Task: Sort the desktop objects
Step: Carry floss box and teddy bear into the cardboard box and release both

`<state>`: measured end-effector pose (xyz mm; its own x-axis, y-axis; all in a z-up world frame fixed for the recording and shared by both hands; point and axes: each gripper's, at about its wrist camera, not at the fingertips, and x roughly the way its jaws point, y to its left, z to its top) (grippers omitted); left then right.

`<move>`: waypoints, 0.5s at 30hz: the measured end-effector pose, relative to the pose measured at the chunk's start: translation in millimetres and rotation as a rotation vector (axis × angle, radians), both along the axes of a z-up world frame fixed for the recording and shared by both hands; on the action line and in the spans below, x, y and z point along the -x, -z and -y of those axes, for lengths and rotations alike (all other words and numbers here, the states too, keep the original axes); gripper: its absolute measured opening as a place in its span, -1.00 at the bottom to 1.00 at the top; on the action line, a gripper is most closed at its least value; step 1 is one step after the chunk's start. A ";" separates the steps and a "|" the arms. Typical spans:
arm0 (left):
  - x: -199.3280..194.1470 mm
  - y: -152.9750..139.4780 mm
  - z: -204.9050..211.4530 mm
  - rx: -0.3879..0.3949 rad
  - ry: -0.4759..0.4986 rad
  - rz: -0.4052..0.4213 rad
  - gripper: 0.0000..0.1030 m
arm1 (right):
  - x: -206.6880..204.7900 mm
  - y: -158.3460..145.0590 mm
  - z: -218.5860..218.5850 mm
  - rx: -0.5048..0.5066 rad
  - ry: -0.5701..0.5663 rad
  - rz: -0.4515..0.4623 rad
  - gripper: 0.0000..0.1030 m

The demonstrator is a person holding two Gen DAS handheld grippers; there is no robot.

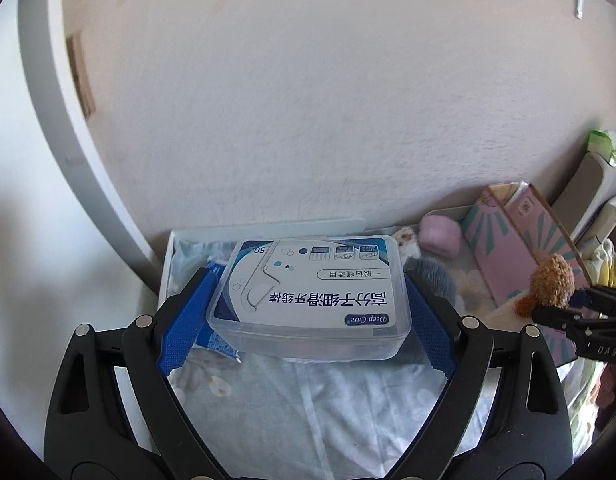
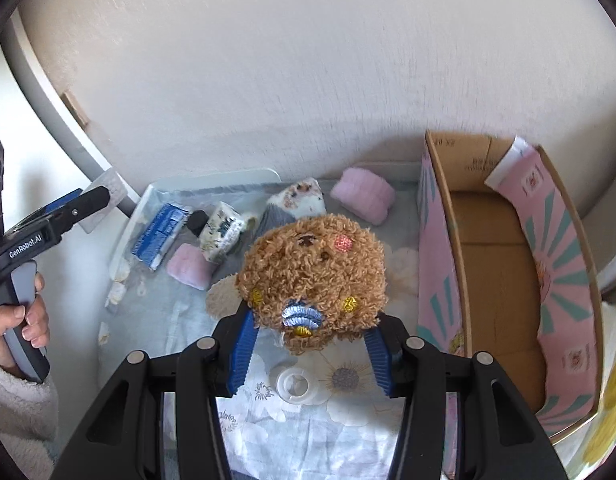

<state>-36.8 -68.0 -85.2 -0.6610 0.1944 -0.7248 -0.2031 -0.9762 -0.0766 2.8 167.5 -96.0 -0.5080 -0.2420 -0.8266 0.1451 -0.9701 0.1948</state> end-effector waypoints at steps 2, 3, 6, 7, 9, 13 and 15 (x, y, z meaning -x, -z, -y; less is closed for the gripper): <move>-2.3 -8.2 -5.7 0.000 0.013 0.000 0.76 | -0.1 -8.0 -4.3 0.019 -0.013 -0.004 -0.11; -2.9 -12.3 -9.9 -0.006 0.020 0.002 0.76 | -0.9 -12.5 -8.1 0.024 -0.015 -0.009 -0.11; -7.2 -23.1 -18.0 -0.023 0.047 0.000 0.76 | -2.8 -26.9 -22.2 0.036 -0.014 -0.028 -0.11; -5.8 -24.6 -24.2 -0.020 0.051 -0.002 0.76 | -3.6 -31.6 -27.5 0.038 -0.011 -0.035 -0.11; -5.7 -29.3 -31.8 -0.013 0.062 -0.004 0.76 | -5.4 -41.2 -38.2 0.041 -0.010 -0.053 -0.11; -3.9 -41.0 -50.9 -0.012 0.088 -0.018 0.76 | -7.5 -56.7 -56.9 0.024 -0.007 -0.089 -0.11; -0.8 -48.1 -67.2 -0.009 0.106 -0.031 0.76 | -8.0 -63.6 -68.9 0.008 -0.005 -0.106 -0.11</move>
